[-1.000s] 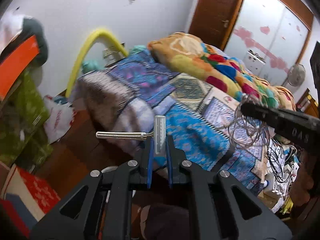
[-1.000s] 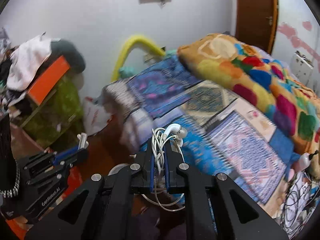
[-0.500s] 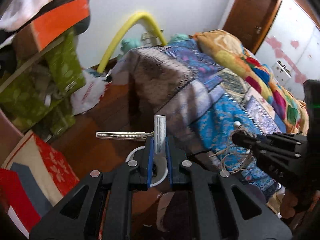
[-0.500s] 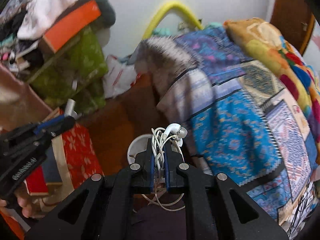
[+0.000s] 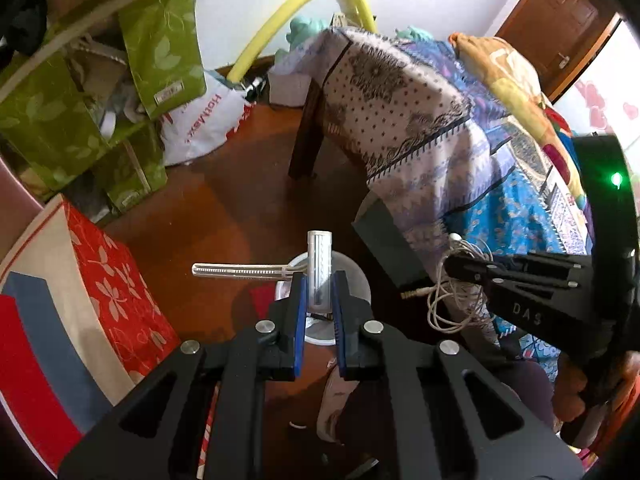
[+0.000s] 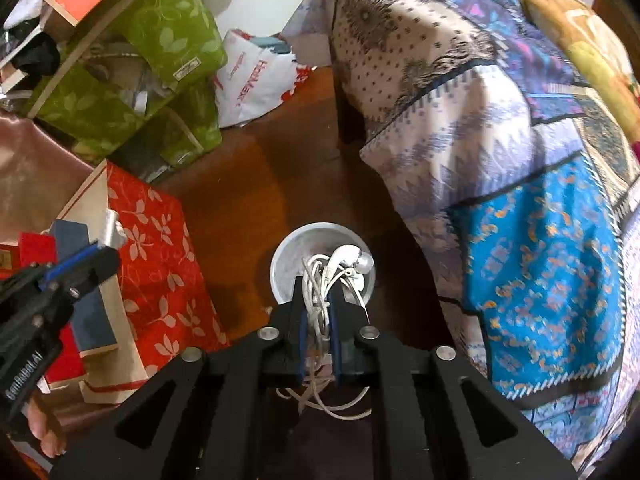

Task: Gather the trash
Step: 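Open both tools over the white bin, dropping razor and earphones, then move both open tools back over the bed toward the keychain and bag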

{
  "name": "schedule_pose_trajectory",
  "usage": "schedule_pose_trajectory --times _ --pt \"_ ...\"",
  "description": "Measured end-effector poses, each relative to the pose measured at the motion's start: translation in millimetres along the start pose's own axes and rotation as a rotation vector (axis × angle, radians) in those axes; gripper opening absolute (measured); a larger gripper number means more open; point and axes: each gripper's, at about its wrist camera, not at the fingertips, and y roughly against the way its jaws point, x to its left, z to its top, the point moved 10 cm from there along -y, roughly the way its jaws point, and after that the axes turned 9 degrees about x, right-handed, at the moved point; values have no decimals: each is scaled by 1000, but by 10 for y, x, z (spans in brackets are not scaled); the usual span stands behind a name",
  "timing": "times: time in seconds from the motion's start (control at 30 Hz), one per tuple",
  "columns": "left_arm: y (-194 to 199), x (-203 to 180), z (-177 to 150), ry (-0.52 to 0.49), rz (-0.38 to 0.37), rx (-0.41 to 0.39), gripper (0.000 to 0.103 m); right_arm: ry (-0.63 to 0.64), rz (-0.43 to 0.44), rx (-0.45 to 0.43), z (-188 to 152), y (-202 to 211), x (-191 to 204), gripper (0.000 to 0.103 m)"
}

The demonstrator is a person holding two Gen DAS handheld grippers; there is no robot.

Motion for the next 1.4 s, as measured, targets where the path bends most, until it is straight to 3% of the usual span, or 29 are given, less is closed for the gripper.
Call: schedule_pose_trajectory --times 0.1,0.47,0.7,1.1,1.4 --pt "-143 -30 8 2 -7 29 11 -2 40 26 66 -54 8 33" --pt "-542 -468 75 -50 -72 124 11 -12 -15 -54 114 264 -315 34" --pt "-655 -745 90 -88 -46 165 18 -39 -33 -82 14 457 -512 34" --pt "11 -1161 91 -193 -4 37 18 -68 -28 -193 -255 1009 -742 34" --pt "543 -1893 275 -301 -22 -94 27 -145 -52 -334 -453 1656 -1271 34"
